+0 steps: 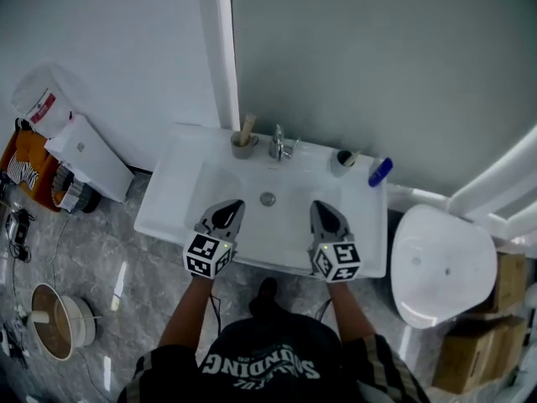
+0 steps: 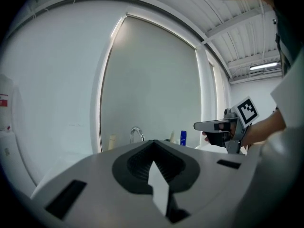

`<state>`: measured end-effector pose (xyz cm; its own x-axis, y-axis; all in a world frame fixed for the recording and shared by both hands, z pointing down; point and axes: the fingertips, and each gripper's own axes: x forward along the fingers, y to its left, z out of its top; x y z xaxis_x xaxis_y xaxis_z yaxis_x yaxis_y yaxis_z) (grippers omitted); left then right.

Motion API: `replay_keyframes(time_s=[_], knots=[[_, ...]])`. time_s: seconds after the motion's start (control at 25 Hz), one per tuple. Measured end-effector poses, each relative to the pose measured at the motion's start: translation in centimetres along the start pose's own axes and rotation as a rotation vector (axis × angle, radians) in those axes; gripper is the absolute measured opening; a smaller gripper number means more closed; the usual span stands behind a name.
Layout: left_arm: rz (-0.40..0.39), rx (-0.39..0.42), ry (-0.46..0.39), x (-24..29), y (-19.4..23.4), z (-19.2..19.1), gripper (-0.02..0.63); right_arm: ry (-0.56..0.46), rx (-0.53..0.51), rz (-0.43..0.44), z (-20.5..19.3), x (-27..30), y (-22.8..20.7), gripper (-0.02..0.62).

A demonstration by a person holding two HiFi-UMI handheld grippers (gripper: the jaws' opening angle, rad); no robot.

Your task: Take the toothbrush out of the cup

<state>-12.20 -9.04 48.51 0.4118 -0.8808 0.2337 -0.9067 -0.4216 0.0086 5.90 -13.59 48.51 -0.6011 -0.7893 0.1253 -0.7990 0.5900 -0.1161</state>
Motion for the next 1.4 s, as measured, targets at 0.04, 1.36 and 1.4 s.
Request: replay_keyframes(time_s=[0.04,1.36,1.4], knots=[[-0.007,-0.001,0.005,0.8,0.6,0.0,-0.002,-0.001,-0.006,-0.004,0.1,0.7,-0.2,-0.003],[-0.263,0.001,0.033,12.9,0.4,0.1,-0.002,0.049,0.010,-0.274,-1.4,4.7,-9.7,0.095],[-0.269,0.001,0.035,13.0,0.1,0.0,-0.002,0.048,0.012,-0.293,-1.6,4.3,-10.2,0.109]])
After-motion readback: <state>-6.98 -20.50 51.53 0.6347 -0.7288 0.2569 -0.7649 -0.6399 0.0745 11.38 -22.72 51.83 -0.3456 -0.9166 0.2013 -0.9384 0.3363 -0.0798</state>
